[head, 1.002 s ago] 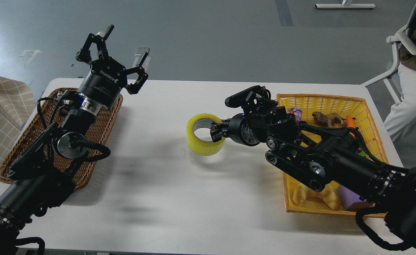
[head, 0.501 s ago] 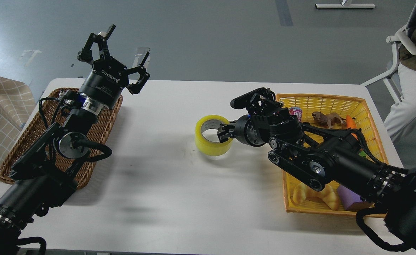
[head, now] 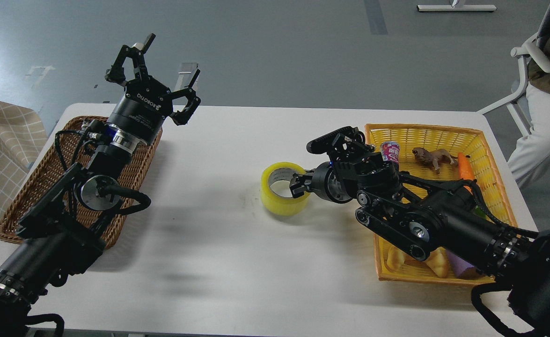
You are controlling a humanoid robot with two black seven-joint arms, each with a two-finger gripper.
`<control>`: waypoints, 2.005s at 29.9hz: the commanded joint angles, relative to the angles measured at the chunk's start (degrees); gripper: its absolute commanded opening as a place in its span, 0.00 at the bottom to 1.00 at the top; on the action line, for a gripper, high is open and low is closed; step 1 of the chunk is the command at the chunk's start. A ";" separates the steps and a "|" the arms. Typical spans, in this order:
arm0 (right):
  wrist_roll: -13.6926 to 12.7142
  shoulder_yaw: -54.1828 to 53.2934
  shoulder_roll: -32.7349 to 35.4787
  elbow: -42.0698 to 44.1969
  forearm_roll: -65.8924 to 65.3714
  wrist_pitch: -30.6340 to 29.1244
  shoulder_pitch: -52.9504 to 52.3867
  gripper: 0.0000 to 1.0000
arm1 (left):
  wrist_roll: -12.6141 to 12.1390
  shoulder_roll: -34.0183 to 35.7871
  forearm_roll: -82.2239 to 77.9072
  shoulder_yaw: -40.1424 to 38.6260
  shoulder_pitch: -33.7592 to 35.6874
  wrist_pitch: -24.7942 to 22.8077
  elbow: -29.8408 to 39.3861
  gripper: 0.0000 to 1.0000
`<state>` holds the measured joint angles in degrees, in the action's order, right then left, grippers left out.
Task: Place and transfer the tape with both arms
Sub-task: 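Lower the tape roll onto the table and open the right gripper, then withdraw the right gripper back above the tray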
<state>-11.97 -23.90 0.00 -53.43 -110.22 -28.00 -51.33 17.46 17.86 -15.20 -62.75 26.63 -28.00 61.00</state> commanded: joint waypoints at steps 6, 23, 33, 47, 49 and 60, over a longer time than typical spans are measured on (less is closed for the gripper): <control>0.01 0.08 0.00 -0.01 -0.08 0.00 0.62 0.07 | -0.05 -0.02 0.00 0.00 0.00 0.00 0.00 0.98; -0.95 -0.09 0.00 -0.19 1.06 0.00 0.36 0.96 | -0.14 -0.02 -0.18 0.09 0.08 0.00 -0.09 0.98; -0.87 -1.32 0.00 -5.09 1.41 0.00 -2.54 0.96 | -0.23 -0.02 -0.27 0.09 0.08 0.00 0.00 0.98; -0.69 -16.95 17.39 -25.05 9.47 0.00 0.69 0.98 | -0.05 0.07 -0.44 0.17 -0.44 0.00 -0.18 0.98; -0.69 -20.99 18.80 -26.37 12.64 0.00 2.63 0.98 | -0.14 0.25 -0.62 0.26 -0.44 0.00 -0.18 0.98; -0.69 -41.22 19.08 -26.38 19.60 0.00 13.44 0.98 | -0.76 0.51 -0.79 0.35 0.26 0.00 -0.18 0.98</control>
<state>-12.65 -61.16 19.10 -79.95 -91.70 -28.00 -40.38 16.79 18.32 -15.98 -62.33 26.75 -28.00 60.82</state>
